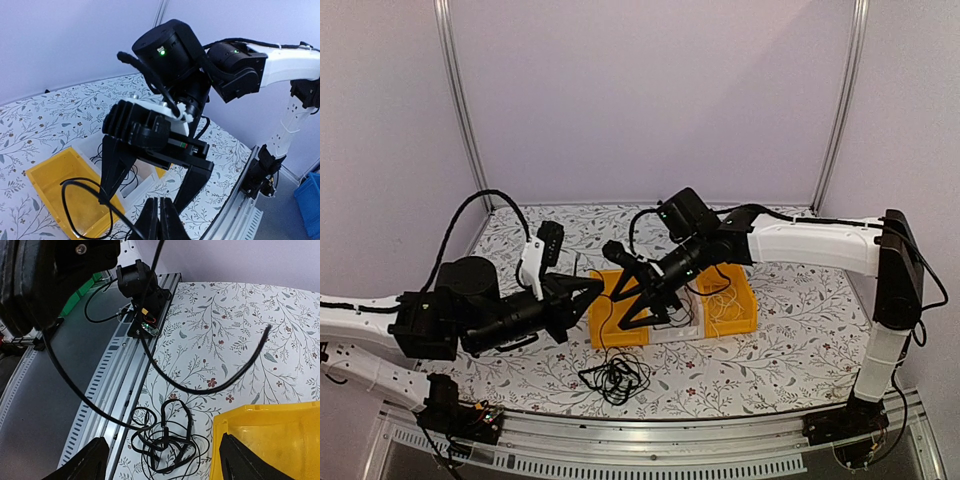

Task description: Untangle the cables

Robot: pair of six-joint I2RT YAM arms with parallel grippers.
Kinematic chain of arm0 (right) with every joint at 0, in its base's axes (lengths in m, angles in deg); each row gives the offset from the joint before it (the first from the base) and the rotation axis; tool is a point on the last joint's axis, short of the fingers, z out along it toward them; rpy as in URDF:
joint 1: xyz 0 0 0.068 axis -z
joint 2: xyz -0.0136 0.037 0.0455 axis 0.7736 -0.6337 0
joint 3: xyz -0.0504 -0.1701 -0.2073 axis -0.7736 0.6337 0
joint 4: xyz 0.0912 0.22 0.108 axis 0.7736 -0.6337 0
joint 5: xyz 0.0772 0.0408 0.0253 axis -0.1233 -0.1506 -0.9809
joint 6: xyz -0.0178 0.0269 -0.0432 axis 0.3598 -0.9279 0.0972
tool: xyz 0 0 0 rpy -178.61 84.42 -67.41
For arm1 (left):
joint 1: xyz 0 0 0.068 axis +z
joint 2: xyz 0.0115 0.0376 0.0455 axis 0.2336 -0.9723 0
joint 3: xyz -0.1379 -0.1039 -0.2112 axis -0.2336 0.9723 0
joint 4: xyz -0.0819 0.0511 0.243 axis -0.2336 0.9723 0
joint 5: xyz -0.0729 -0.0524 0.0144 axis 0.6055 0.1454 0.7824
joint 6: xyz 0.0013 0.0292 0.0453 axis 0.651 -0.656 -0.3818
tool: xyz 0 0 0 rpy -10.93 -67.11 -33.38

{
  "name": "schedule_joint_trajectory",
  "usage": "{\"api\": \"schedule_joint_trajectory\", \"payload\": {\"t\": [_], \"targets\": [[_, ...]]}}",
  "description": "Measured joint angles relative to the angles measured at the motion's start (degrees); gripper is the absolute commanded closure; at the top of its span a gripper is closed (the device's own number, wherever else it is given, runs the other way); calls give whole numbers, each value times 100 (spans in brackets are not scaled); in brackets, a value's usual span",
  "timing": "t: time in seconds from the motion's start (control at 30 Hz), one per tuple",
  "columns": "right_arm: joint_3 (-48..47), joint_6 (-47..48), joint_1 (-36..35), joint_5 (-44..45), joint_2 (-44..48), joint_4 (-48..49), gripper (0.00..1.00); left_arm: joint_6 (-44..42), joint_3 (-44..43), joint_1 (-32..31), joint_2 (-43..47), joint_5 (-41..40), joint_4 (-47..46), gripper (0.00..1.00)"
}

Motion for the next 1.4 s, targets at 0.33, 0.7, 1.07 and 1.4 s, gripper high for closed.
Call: {"api": "schedule_joint_trajectory", "payload": {"t": [0.33, 0.7, 1.07, 1.4], "targets": [[396, -966, -144, -518, -55, 1233, 23, -258, -1211, 4, 63, -227, 315, 100], [986, -1707, -588, -522, -662, 2308, 41, -949, -2540, 4, -157, -494, 352, 100], [986, -1895, -595, -400, -1532, 2319, 39, -2218, -4465, 4, -743, -590, -267, 100], [973, -1499, -586, -186, -1438, 1792, 28, -2852, -4734, 4, -977, -892, -586, 100]]}}
